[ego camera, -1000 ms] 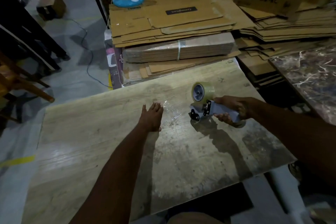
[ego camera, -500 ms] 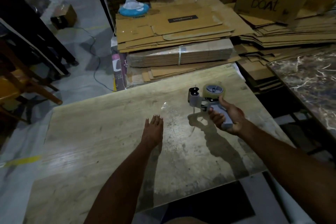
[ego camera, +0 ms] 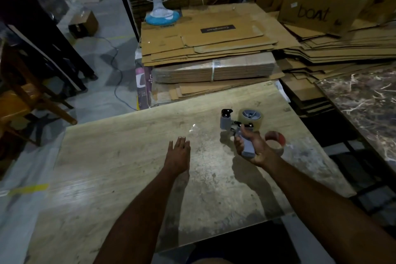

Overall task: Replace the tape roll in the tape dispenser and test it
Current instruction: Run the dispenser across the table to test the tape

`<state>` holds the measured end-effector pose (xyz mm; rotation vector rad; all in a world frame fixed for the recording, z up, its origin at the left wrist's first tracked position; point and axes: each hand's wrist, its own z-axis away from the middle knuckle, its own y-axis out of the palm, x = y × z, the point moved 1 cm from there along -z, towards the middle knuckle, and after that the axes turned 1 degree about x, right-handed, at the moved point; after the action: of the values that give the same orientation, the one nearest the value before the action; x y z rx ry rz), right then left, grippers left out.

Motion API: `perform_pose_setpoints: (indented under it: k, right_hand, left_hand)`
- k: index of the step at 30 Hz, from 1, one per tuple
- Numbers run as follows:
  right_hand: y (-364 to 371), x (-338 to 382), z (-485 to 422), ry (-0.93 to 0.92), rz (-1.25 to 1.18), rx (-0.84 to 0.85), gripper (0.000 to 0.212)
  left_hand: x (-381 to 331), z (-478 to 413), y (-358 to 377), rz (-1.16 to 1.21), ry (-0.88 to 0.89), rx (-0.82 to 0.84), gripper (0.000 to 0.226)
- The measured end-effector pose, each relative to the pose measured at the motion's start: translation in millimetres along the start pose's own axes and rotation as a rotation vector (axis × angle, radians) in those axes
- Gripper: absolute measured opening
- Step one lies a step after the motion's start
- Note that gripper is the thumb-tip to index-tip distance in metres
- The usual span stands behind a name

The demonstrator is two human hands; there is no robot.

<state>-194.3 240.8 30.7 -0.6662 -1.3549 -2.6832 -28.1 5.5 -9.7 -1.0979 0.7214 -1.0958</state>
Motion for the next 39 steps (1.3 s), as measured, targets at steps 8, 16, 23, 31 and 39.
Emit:
perform_pose_setpoints:
  k: [8, 16, 23, 31, 39]
  right_hand:
    - [12.0, -3.0, -56.2, -0.112, 0.131, -0.077, 0.023]
    - [-25.7, -35.4, -67.8, -0.034, 0.652, -0.477, 0.078]
    - [-25.5, -36.6, -48.9, -0.267, 1.330, -0.846, 0.077]
    - [-21.3, -45.2, -9.1, -0.466, 1.954, -1.002, 0.066]
    - [-12.7, -79.5, 30.4, -0.455, 2.353, -0.618, 0.065]
  left_hand:
    - [15.2, -19.2, -0.2, -0.006, -0.043, 0.035, 0.112]
    - [30.6, -6.2, 15.9, 0.105, -0.147, 0.055, 0.104]
    - [26.0, 20.0, 21.0, 0.161, -0.195, 0.050, 0.093]
    - [14.0, 48.0, 16.8, 0.205, -0.220, -0.007, 0.090]
    - [-33.2, 73.7, 3.9, 0.278, -0.200, -0.137, 0.091]
